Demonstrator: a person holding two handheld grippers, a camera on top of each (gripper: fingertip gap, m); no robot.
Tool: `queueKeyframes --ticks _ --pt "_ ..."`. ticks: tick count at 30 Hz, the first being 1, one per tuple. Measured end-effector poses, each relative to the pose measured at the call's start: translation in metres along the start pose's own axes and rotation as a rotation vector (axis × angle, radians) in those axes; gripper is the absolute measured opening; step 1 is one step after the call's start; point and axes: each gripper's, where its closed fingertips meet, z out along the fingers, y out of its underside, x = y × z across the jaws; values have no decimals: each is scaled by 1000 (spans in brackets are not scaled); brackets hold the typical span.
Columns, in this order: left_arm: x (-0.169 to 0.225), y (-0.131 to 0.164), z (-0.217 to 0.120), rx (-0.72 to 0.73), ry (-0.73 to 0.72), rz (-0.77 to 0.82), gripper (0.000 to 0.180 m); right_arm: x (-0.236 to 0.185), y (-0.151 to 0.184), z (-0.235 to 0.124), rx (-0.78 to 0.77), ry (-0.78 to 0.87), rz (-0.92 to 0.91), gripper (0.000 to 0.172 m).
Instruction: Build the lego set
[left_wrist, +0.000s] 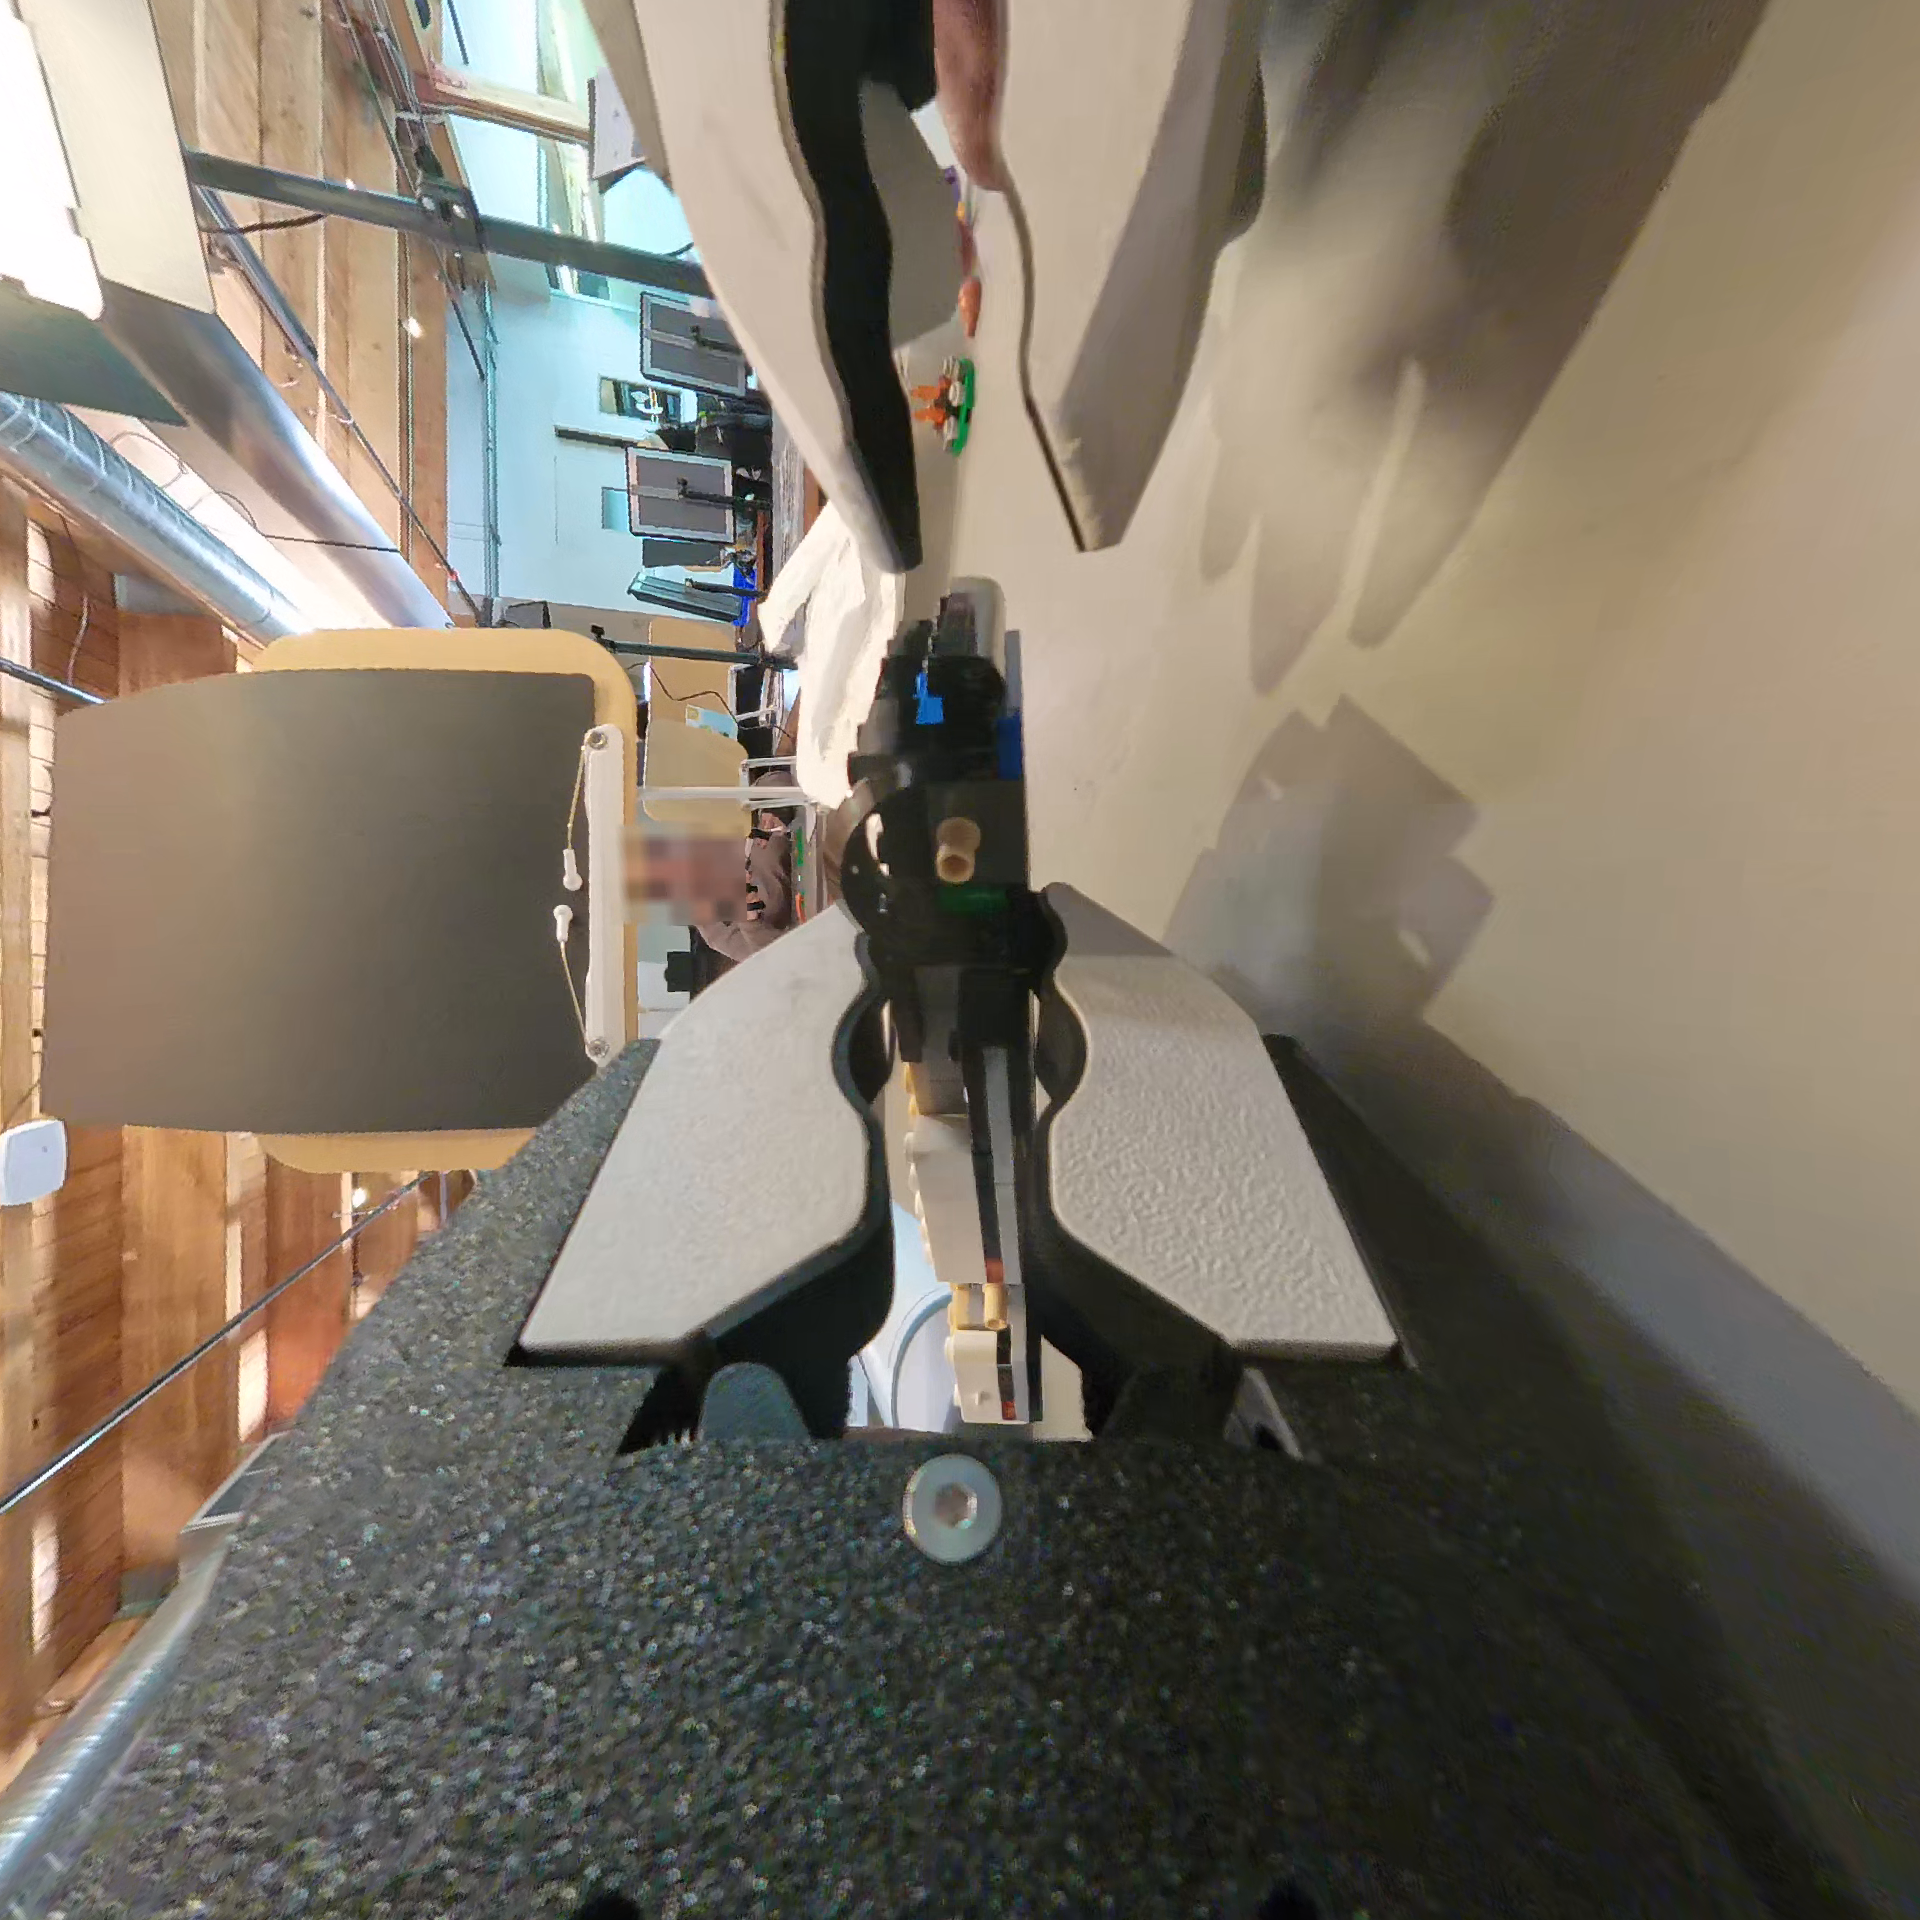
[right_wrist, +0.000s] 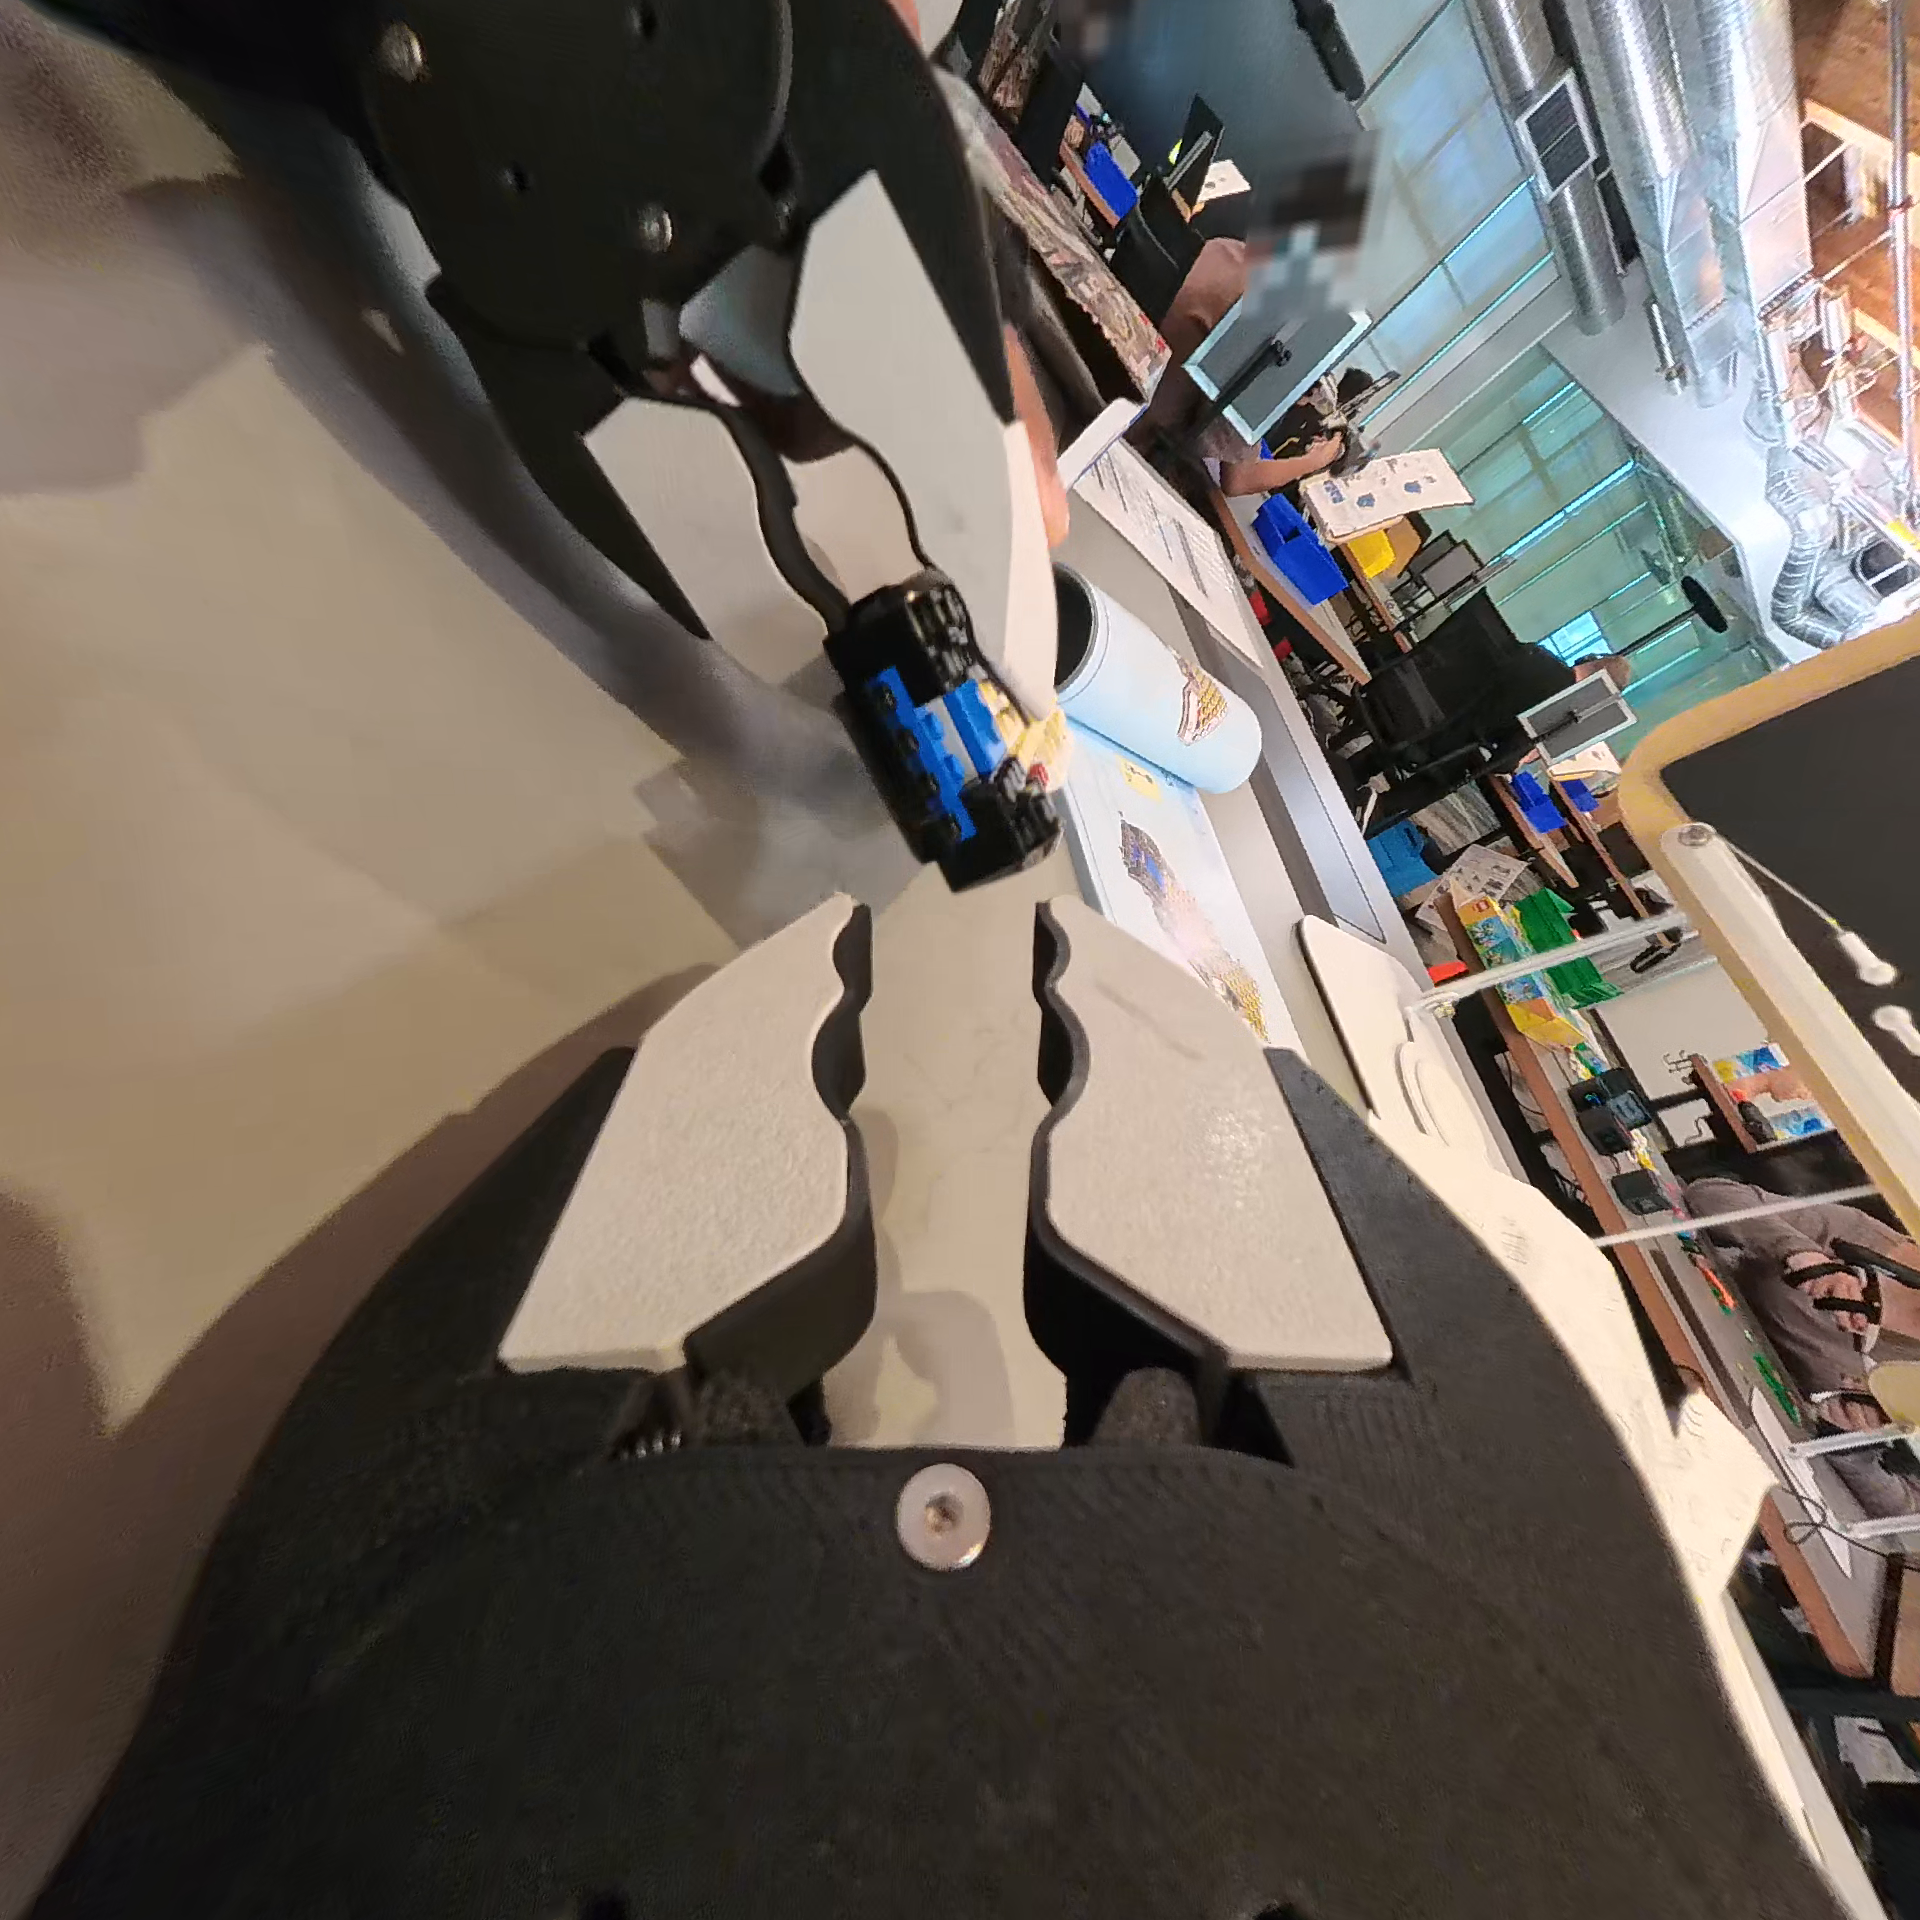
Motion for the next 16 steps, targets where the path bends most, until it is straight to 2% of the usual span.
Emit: queueKeyframes --ticks 6,16 --pt "-1 7 1 -5 10 -28 25 -2 1 7 -7 -6 -38 29" --pt "3 1 3 -8 4 13 25 -4 2 2 -19 23 -78 29"
